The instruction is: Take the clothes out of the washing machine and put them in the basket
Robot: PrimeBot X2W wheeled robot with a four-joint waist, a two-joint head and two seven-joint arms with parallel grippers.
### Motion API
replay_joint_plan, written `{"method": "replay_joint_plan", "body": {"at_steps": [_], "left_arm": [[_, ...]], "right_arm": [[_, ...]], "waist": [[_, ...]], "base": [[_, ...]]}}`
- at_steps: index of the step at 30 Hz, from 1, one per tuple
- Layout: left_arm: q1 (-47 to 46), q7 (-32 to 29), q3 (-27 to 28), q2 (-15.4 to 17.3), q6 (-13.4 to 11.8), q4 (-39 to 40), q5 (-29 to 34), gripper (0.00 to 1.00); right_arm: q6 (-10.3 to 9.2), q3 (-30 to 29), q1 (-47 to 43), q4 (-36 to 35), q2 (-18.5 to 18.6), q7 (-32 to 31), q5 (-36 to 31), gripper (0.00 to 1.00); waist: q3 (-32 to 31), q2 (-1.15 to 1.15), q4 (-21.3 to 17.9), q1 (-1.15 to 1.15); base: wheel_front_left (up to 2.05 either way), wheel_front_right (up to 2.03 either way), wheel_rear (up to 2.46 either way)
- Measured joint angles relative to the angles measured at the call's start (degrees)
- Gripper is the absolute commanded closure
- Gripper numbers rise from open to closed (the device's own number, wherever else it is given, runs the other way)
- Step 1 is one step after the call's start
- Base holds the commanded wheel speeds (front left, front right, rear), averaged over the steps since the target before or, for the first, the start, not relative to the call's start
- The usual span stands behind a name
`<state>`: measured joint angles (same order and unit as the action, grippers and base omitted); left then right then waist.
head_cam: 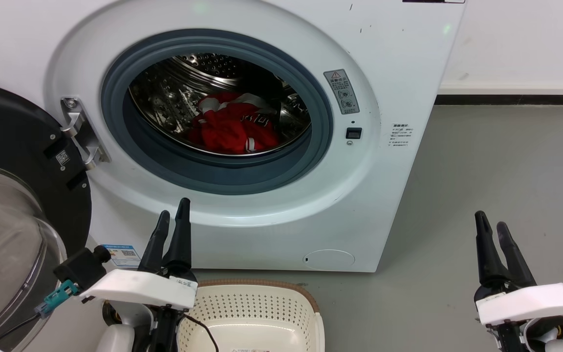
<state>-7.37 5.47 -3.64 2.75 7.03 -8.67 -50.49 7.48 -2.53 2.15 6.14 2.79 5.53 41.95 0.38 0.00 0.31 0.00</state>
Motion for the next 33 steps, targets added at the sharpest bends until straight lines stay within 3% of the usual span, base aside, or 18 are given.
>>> {"method": "replay_joint_plan", "body": {"at_steps": [33], "left_arm": [[-1.5, 5.0, -4.6, 0.0, -2.5, -1.5, 22.9, 0.0]], "right_arm": [[0.01, 0.7, -0.3, 0.5, 0.0, 5.0, -24.4, 0.0]], "waist": [[0.1, 0.0, 0.2, 0.0]], "base": [[0.0, 0.0, 0.0]]}}
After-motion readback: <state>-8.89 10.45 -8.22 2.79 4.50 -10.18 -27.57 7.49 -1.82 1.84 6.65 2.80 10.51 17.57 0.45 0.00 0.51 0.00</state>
